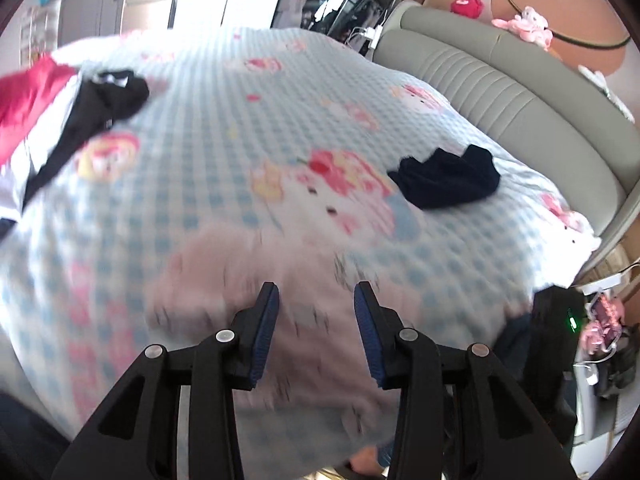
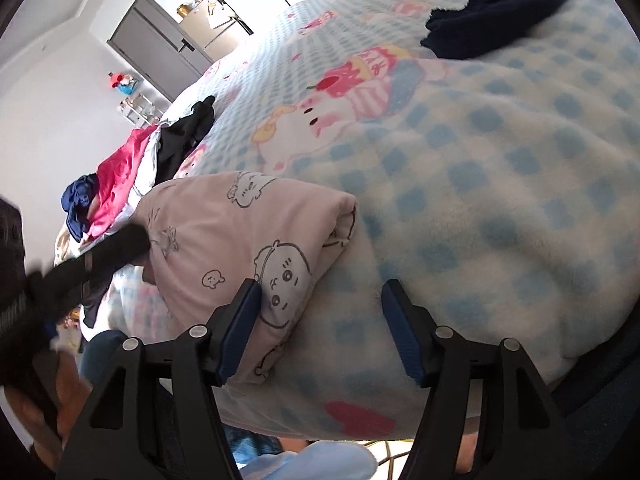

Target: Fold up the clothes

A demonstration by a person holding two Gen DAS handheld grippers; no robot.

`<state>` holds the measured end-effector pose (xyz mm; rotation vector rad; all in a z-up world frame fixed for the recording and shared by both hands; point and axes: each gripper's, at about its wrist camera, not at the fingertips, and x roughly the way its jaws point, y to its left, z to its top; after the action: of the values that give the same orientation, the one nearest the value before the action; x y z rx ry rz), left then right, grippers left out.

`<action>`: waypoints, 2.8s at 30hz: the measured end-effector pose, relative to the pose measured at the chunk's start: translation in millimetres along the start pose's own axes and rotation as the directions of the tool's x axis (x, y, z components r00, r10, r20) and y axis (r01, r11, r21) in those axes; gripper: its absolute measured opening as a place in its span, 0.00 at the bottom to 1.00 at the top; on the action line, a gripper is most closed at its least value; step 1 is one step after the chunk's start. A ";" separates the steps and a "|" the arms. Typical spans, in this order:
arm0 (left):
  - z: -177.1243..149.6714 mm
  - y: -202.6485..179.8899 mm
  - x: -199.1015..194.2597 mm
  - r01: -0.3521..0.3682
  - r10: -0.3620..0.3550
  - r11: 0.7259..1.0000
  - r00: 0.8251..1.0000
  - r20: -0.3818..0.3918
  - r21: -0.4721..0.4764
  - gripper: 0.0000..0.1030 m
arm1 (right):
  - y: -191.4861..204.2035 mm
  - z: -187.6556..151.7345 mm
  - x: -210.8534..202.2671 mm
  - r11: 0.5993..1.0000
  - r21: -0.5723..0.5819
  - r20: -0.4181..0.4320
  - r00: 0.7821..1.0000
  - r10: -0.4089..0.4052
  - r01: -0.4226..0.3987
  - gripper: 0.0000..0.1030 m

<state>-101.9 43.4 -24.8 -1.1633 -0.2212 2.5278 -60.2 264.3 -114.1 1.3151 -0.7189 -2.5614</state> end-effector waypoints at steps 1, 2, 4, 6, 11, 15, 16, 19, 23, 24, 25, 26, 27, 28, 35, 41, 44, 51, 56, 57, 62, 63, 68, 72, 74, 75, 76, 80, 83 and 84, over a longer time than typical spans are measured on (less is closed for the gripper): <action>5.1 1.4 3.3 -0.002 0.002 1.000 1.000 0.003 0.004 0.41 | 0.0 0.0 0.6 1.000 -0.001 -0.002 1.000 0.000 0.000 0.63; 8.4 3.0 7.8 -0.006 0.006 1.000 1.000 -0.002 0.002 0.45 | 0.0 0.0 1.2 1.000 -0.001 -0.004 1.000 0.000 0.000 0.63; 8.7 10.7 21.0 -0.022 0.022 1.000 0.999 -0.038 -0.020 0.45 | 0.0 0.0 2.5 1.000 -0.003 -0.009 1.000 0.000 0.000 0.63; 3.4 18.5 31.4 -0.046 0.044 0.999 0.996 -0.075 -0.029 0.45 | 0.0 0.0 3.7 1.000 -0.004 -0.013 1.000 0.000 0.000 0.63; -13.8 34.1 16.3 -0.083 0.081 0.996 0.996 -0.048 -0.045 0.45 | -2.2 0.9 3.5 1.000 0.011 -0.013 1.000 0.026 -0.026 0.68; -9.8 56.3 0.5 -0.016 0.017 0.992 1.000 0.009 -0.124 0.54 | -0.8 1.6 4.8 1.000 0.008 -0.011 1.000 0.029 -0.029 0.71; -3.1 62.5 1.5 -0.030 0.033 0.990 0.999 0.020 -0.137 0.60 | 0.2 2.4 7.4 0.999 0.008 -0.016 0.999 0.034 -0.033 0.72; 9.8 78.3 19.4 -0.032 0.032 0.983 0.999 0.000 -0.181 0.76 | 3.8 1.9 12.4 1.000 -0.005 -0.023 0.999 0.031 -0.031 0.74; 9.3 93.2 70.3 0.037 -0.077 0.969 0.985 -0.157 -0.242 0.78 | 6.1 2.2 12.3 0.999 -0.017 -0.015 1.000 0.027 -0.027 0.73; 6.6 91.6 74.5 0.033 -0.072 0.971 0.985 -0.159 -0.236 0.78 | 6.4 3.1 11.5 0.999 -0.021 -0.010 1.000 0.027 -0.027 0.66; 4.1 88.5 75.5 0.029 -0.063 0.975 0.987 -0.148 -0.222 0.76 | 6.7 3.9 10.7 0.999 -0.025 -0.006 1.000 0.026 -0.026 0.59; 2.3 84.9 75.3 0.031 -0.061 0.977 0.989 -0.137 -0.211 0.61 | 7.0 4.8 9.8 0.999 -0.028 -0.002 1.000 0.026 -0.026 0.56; 2.1 80.4 72.5 0.049 -0.076 0.978 0.989 -0.125 -0.204 0.52 | 7.7 5.5 8.5 0.999 -0.036 0.002 0.999 0.033 -0.033 0.50; 1.5 75.9 69.5 0.058 -0.082 0.979 0.990 -0.115 -0.196 0.49 | 8.0 6.1 8.2 0.998 -0.038 0.000 0.999 0.044 -0.044 0.47; 3.7 65.2 34.8 0.068 -0.086 0.972 0.994 -0.070 -0.227 0.36 | 11.4 26.7 -3.8 0.996 -0.081 0.020 0.999 0.048 -0.046 0.31; -13.2 45.6 11.9 0.039 -0.056 0.975 0.996 -0.069 -0.218 0.40 | 9.0 54.6 -27.1 0.990 -0.138 0.101 0.995 0.001 0.013 0.27; -19.8 69.8 27.9 0.043 -0.075 0.952 0.993 -0.094 -0.303 0.48 | -13.3 58.0 -20.2 0.997 -0.053 0.022 0.998 0.052 -0.050 0.30; -26.4 92.4 33.4 0.057 -0.113 0.933 0.984 -0.139 -0.357 0.66 | -15.7 23.9 8.5 0.974 0.052 -0.158 0.961 0.226 -0.220 0.60; -59.0 82.3 11.9 0.071 -0.114 0.954 0.985 -0.132 -0.292 0.72 | 0.3 16.0 20.5 0.970 -0.001 -0.181 0.954 0.239 -0.244 0.61; -59.6 79.9 14.9 0.070 -0.111 0.960 0.984 -0.140 -0.272 0.67 | 0.5 16.5 23.1 0.966 0.012 -0.180 0.949 0.257 -0.259 0.61; -14.5 55.5 12.2 0.055 -0.066 0.989 0.995 -0.078 -0.139 0.26 | 9.3 25.3 27.9 0.967 -0.013 -0.154 0.956 0.250 -0.255 0.24; -0.5 49.6 9.5 0.061 -0.068 0.992 0.996 -0.059 -0.109 0.26 | 13.9 29.7 19.9 0.969 -0.040 -0.123 0.963 0.238 -0.245 0.15; 43.8 36.8 30.5 -0.007 0.006 1.000 0.993 -0.120 -0.004 0.30 | 18.4 59.7 -22.5 0.986 -0.038 -0.025 0.987 0.160 -0.160 0.14; 23.7 54.4 47.2 0.057 -0.086 0.991 0.965 -0.249 -0.120 0.35 | 28.7 56.7 -20.8 0.988 -0.155 -0.055 0.998 0.009 -0.018 0.18; 5.1 62.1 49.4 0.096 -0.144 0.979 0.951 -0.273 -0.181 0.40 | 20.9 49.5 -14.8 0.984 -0.174 -0.072 0.996 -0.048 0.035 0.20; 2.0 62.9 50.3 0.099 -0.150 0.977 0.951 -0.272 -0.190 0.45 | 12.4 46.5 -12.4 0.987 -0.155 -0.080 0.995 -0.053 0.040 0.24; -1.1 63.8 51.2 0.103 -0.155 0.975 0.950 -0.270 -0.199 0.53 | 4.0 43.6 -10.0 0.990 -0.137 -0.089 0.994 -0.057 0.045 0.31; -13.4 67.4 54.7 0.116 -0.179 0.965 0.948 -0.263 -0.237 0.66 | -18.9 34.1 -6.6 0.999 -0.049 -0.100 0.995 -0.004 -0.001 0.46; -22.7 70.1 57.4 0.126 -0.196 0.956 0.946 -0.258 -0.264 0.75 | -24.8 27.3 2.0 0.993 0.027 -0.142 0.982 0.122 -0.119 0.57; -25.7 71.0 58.2 0.130 -0.202 0.953 0.945 -0.256 -0.273 0.75 | -25.4 25.1 5.2 0.989 0.045 -0.153 0.977 0.148 -0.143 0.57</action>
<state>-134.9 -0.6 -102.6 -1.5147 -0.5580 2.2005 -81.8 293.0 -118.0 1.3990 -0.8002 -2.3126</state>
